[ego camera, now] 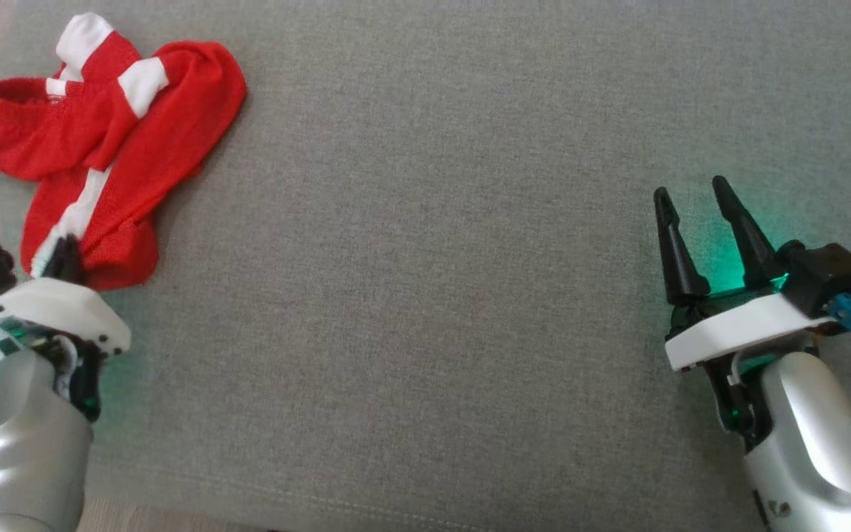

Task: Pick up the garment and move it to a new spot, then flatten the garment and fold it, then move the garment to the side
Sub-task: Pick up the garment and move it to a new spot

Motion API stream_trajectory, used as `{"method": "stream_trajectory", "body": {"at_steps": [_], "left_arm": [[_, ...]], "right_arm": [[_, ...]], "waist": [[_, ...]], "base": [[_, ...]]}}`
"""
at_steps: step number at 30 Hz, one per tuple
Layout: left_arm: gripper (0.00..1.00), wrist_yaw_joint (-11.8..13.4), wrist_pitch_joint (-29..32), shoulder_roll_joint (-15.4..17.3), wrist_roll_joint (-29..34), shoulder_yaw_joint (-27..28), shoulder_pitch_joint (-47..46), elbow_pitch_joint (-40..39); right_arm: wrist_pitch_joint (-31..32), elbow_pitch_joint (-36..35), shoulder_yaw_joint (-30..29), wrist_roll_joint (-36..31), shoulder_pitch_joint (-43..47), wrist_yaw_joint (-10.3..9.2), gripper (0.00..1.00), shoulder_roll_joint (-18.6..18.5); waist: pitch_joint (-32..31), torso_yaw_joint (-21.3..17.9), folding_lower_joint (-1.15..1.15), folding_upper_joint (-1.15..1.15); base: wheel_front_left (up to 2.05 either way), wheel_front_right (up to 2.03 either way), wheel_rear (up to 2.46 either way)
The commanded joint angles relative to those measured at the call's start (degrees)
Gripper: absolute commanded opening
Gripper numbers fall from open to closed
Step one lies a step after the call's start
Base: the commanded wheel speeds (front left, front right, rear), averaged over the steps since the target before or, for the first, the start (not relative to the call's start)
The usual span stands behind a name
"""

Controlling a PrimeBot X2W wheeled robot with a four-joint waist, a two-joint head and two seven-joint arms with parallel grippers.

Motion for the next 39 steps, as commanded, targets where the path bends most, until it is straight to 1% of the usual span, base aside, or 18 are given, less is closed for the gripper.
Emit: {"method": "stream_trajectory", "body": {"at_steps": [1,4,7,11,15,20,23,26,32,33,36,39], "left_arm": [[0.0,0.5,-2.4,4.5,0.8,0.9,-2.1,-0.7],[0.0,0.7,-6.4,5.5,1.7,0.5,-3.9,-1.6],[0.0,0.7,-8.6,6.5,2.9,-0.1,-5.8,-3.6],[0.0,0.5,-9.6,7.8,4.5,-1.1,-7.9,-8.0],[0.0,0.3,-9.9,8.0,6.0,-2.6,-9.1,-13.7],[0.0,0.2,-9.9,5.9,7.4,-5.4,-9.3,-23.2],[0.0,0.1,-9.8,4.0,7.9,-8.3,-9.5,-28.0],[0.0,0.1,-8.9,2.0,7.6,-11.9,-10.2,-33.0],[0.0,0.1,-7.5,-2.9,4.6,-19.0,-12.9,-42.0],[0.0,0.1,-7.5,-2.9,4.6,-19.0,-12.9,-42.0],[0.0,0.1,-7.3,-4.4,3.3,-20.9,-13.8,-45.0],[0.0,0.1,-7.0,-4.2,2.7,-21.4,-13.3,-45.9]], "right_arm": [[-0.2,-1.2,1.2,0.0,0.4,0.37,1.0,0.6],[-0.8,-0.1,1.3,0.4,0.5,0.37,1.0,1.2],[-1.4,1.1,1.2,0.8,0.9,0.37,1.0,1.7],[-2.3,2.8,1.1,1.4,1.2,0.37,1.0,2.6],[-3.1,4.4,1.3,1.9,1.4,0.37,1.0,3.5],[-3.9,6.0,1.5,2.6,1.4,0.37,1.0,4.6],[-4.2,6.7,2.0,3.0,1.2,0.37,1.0,5.4],[-4.3,7.2,2.8,3.4,0.6,0.37,1.0,6.1],[-4.5,7.7,3.8,4.2,0.0,0.37,1.0,6.9],[-4.5,7.7,3.8,4.2,0.0,0.37,1.0,6.9],[-4.5,7.3,3.4,4.5,0.0,0.37,1.0,7.1],[-4.5,6.6,2.7,4.6,0.2,0.37,1.0,7.3]], "waist": [[-0.8,0.1,0.0,0.0],[-2.1,0.3,0.0,0.0],[-3.6,0.4,0.0,0.0],[-5.6,0.2,0.0,0.0],[-7.2,-0.4,0.0,0.0],[-9.1,-1.8,0.0,0.0],[-10.2,-3.7,0.0,0.0],[-11.0,-6.7,0.0,0.0],[-12.1,-13.2,0.0,0.0],[-12.1,-13.2,0.0,0.0],[-12.2,-15.9,0.0,0.0],[-12.0,-17.4,0.0,0.0]], "base": [[0.0,0.0,0.0],[0.0,0.0,0.0],[0.0,0.0,0.0],[0.0,0.0,0.0],[0.0,0.0,0.0],[0.0,0.0,0.0],[0.0,0.0,0.0],[0.0,0.0,0.0],[0.0,0.0,0.0],[0.0,0.0,0.0],[0.0,0.0,0.0],[0.0,0.0,0.0]]}}
